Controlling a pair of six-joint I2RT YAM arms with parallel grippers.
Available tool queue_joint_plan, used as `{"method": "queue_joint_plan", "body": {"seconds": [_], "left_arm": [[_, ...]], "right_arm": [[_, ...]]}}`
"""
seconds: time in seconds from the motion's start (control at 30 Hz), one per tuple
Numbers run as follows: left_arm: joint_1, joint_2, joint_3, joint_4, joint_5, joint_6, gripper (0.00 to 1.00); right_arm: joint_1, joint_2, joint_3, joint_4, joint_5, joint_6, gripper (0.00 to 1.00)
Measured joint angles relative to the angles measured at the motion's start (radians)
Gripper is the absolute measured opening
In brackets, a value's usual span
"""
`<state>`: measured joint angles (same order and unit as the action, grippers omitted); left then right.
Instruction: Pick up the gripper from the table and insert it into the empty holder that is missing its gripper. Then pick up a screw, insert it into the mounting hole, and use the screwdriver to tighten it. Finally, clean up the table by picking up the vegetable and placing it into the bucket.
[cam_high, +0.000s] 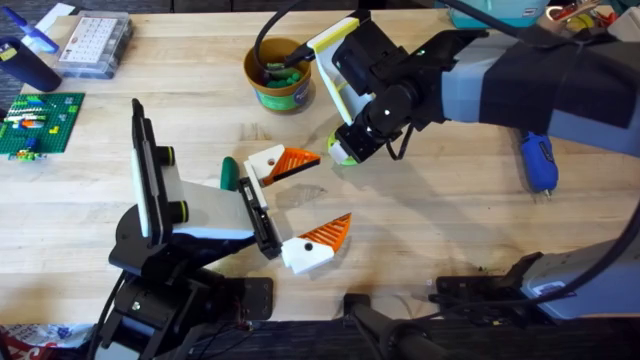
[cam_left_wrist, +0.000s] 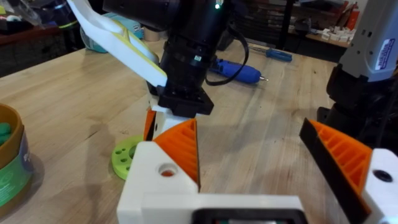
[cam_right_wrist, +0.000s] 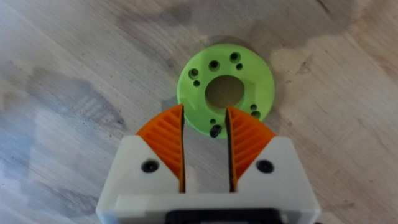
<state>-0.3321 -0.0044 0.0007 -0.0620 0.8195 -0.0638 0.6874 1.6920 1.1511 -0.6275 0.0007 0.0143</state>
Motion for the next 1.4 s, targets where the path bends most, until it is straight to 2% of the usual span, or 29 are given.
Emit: {"method": "queue_joint_plan", "body": {"seconds": [0.4,0.57,0.87,0.97,1.07,1.23,1.4], "left_arm": [[0.000,0.004,0.004,-0.005,-0.001,0.000,0.990],[0.000,0.004,0.004,-0.005,-0.001,0.000,0.990],[0.000,0.004,0.004,-0.005,-0.001,0.000,0.990],[0.000,0.004,0.004,-0.005,-0.001,0.000,0.990],[0.000,0.004,0.004,-0.005,-0.001,0.000,0.990],[0.000,0.004,0.004,-0.005,-0.001,0.000,0.990],[0.000,0.004,0.004,-0.005,-0.001,0.000,0.990]], "right_arm": [[-0.013,-0.032,0.038,-0.085,0.002,0.023,0.334],[-0.018,-0.172,0.084,-0.192,0.012,0.039,0.334],[-0.018,-0.438,0.091,-0.338,0.037,0.074,0.334],[-0.018,-0.468,0.066,-0.300,0.037,0.088,0.334],[-0.018,-0.462,-0.026,-0.183,0.039,0.093,0.334],[-0.018,-0.369,-0.182,-0.010,0.040,0.095,0.334],[-0.018,-0.268,-0.204,0.079,0.041,0.097,0.334]]}}
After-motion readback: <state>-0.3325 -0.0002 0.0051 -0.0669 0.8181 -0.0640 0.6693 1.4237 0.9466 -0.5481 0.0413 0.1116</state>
